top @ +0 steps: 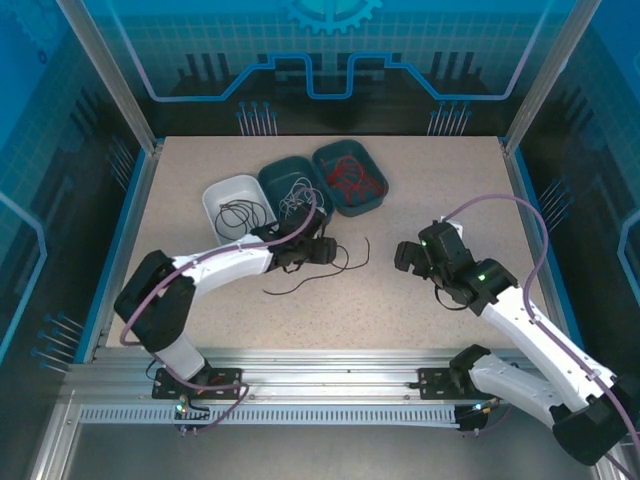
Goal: Untangle the cables
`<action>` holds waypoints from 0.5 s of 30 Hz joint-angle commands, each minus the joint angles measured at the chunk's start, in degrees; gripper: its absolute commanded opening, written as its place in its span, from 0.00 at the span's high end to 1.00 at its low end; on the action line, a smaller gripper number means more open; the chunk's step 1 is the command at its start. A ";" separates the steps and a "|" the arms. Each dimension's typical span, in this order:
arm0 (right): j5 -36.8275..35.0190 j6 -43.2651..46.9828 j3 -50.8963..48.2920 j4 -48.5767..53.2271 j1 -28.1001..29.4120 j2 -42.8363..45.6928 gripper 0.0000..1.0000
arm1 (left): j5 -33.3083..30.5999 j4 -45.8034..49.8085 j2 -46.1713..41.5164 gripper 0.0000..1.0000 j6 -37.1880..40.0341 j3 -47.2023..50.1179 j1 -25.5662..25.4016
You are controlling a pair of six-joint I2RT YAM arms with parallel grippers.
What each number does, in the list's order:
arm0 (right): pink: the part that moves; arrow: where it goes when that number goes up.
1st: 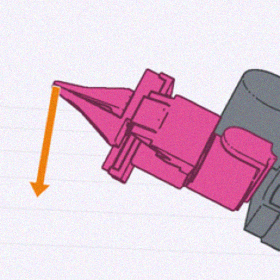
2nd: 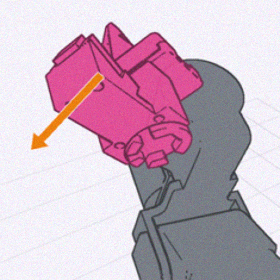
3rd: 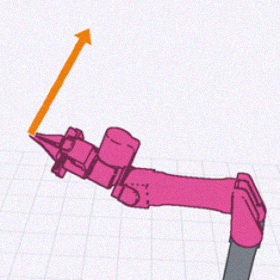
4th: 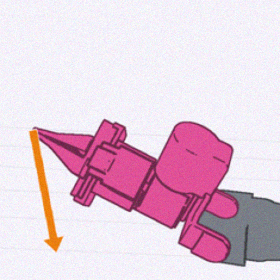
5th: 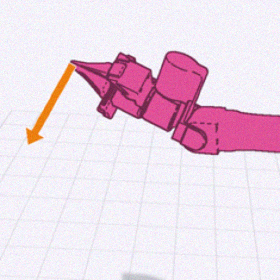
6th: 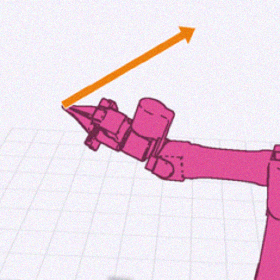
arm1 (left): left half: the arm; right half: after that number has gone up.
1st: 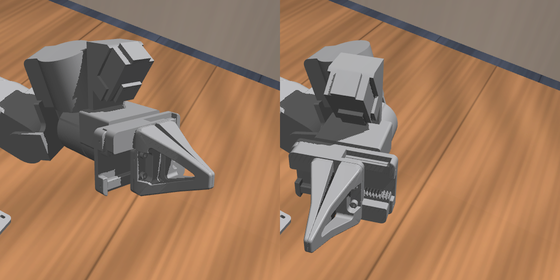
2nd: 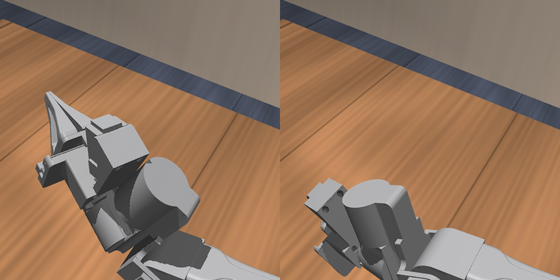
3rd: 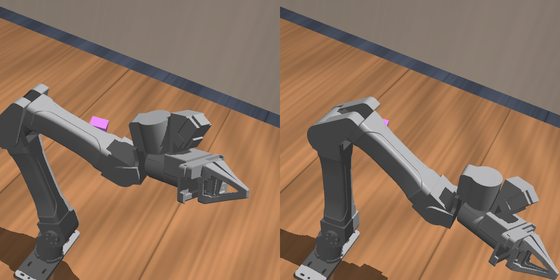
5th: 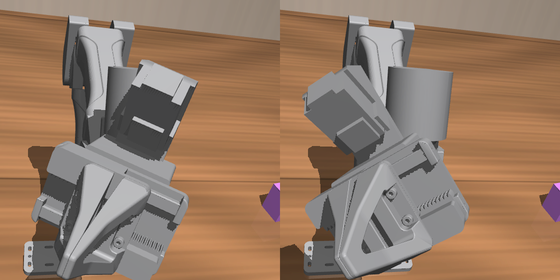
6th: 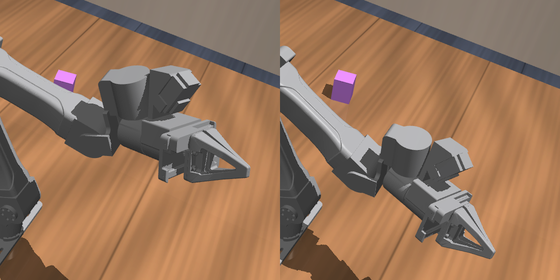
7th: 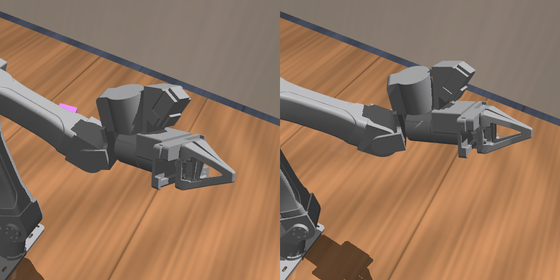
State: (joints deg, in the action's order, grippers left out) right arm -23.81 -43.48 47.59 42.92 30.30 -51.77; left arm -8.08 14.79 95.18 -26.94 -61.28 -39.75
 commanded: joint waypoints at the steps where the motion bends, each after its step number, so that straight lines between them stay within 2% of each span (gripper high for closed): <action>1: -1.19 -1.75 -1.43 0.97 -1.02 2.23 0.00 | -1.90 -1.28 4.05 0.44 0.83 -4.16 -1.87; 7: -1.03 -2.04 -3.08 0.80 -2.04 4.13 0.00 | -3.49 -1.35 9.47 0.44 1.44 -6.77 -2.20; 15: -0.32 -1.85 -3.49 0.42 -3.06 4.20 0.00 | -2.20 1.66 15.31 0.44 4.66 -12.82 -2.24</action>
State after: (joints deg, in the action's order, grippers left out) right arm -23.75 -44.18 44.77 43.00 28.25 -48.16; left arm -10.22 14.61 108.71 -24.91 -71.02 -41.80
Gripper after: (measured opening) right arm 0.996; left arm 0.559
